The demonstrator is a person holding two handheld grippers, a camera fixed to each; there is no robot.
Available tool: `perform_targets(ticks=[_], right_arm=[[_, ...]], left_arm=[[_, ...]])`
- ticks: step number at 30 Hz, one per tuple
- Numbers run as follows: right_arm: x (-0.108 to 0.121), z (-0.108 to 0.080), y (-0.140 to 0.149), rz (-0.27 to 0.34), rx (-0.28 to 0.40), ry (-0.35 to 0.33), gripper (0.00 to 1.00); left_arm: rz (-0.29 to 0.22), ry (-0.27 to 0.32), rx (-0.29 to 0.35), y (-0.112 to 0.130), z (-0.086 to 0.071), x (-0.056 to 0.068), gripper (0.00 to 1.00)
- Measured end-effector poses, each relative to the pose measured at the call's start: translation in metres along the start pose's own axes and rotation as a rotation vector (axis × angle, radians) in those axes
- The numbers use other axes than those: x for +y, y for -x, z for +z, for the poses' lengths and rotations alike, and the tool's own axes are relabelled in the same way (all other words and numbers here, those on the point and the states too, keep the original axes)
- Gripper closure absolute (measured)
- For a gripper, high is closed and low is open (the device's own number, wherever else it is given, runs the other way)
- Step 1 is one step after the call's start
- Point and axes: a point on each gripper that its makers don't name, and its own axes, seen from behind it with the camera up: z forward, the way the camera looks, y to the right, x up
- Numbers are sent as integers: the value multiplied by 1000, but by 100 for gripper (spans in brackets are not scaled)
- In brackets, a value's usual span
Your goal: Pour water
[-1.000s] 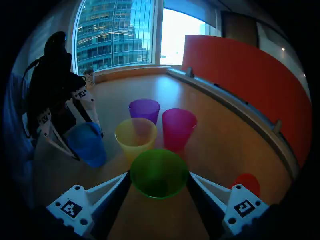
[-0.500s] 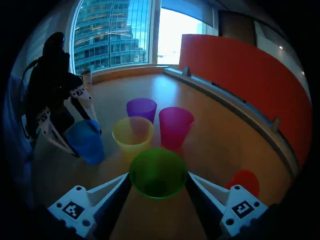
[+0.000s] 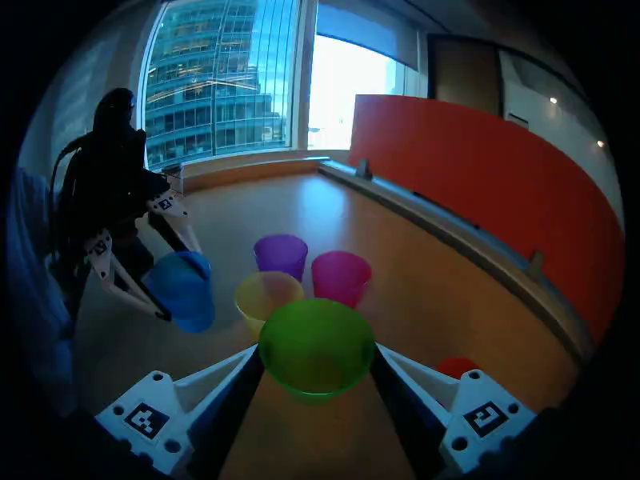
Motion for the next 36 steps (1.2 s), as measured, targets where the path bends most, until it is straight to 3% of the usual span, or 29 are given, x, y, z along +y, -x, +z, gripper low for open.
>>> perform_targets(ticks=[9, 36], right_arm=[[-2, -25, -18, -8, 51, 28, 8], [-15, -98, -92, -10, 313, 132, 7]], left_arm=[[5, -36, 80, -38, -18, -7, 15], [32, -91, 322, -144, -58, -18, 15]])
